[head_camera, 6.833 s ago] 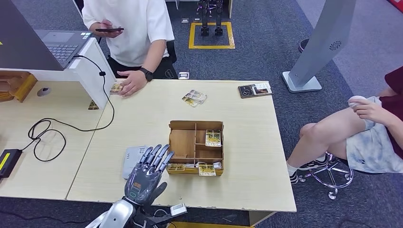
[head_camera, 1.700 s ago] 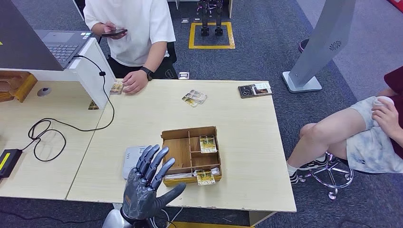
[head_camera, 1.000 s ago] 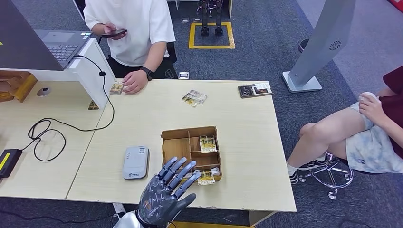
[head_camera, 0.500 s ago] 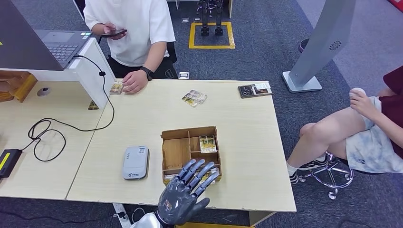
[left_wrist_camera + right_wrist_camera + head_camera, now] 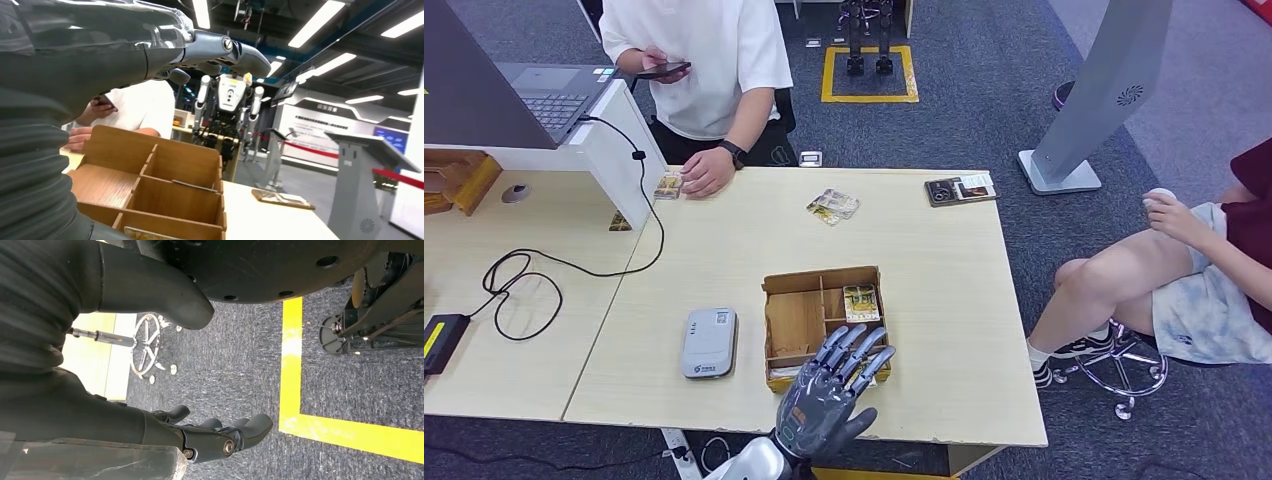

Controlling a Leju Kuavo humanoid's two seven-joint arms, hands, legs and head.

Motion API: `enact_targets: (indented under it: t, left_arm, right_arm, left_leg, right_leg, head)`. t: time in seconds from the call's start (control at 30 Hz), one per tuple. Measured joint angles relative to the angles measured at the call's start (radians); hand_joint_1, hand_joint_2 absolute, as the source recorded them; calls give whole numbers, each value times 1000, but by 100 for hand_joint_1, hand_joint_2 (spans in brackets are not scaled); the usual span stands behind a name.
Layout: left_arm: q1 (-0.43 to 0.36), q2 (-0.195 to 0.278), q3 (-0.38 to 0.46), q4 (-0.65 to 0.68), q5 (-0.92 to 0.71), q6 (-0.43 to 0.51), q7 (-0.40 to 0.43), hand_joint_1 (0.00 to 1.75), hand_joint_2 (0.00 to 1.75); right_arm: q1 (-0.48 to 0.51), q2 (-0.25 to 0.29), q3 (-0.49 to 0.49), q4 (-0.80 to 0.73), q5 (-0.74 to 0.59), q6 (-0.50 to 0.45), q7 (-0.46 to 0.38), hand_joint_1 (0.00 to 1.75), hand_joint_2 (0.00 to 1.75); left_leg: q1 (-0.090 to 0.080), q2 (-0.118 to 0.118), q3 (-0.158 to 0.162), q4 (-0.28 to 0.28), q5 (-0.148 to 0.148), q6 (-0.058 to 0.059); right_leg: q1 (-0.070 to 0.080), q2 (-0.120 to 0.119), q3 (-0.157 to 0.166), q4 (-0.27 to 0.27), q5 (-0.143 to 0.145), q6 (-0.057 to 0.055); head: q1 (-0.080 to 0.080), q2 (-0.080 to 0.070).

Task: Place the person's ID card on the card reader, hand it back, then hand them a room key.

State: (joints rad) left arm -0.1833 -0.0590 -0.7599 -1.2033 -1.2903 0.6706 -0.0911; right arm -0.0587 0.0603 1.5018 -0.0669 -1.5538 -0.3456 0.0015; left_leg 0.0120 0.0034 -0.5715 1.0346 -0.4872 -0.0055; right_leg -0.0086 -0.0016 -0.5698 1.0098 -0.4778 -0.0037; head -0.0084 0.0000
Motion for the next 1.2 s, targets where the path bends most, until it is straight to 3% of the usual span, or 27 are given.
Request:
enact_targets:
  t: [0.3, 0.83, 1.2]
  left_arm:
    - [-46, -27, -50, 111, -3, -6, 104, 0, 175]
    - [-95, -57, -97, 241, -93, -126, 312, 0, 175]
    - [-96, -58, -97, 262, -105, -116, 348, 0, 175]
  right_arm:
    - [-2, -5, 13, -7, 0, 1, 0, 0, 175]
    - [-5, -10, 20, -11, 1, 9, 0, 0, 175]
    - [-4, -11, 20, -11, 0, 8, 0, 0, 175]
  left_leg:
    - [0, 0, 0, 0, 0, 0]
    - [0, 0, 0, 0, 0, 0]
    - [0, 0, 0, 0, 0, 0]
  right_leg:
    - [0, 0, 0, 0, 0, 0]
    - [0, 0, 0, 0, 0, 0]
    - [0, 0, 0, 0, 0, 0]
  head:
    - [0, 0]
    - [0, 0]
    - [0, 0]
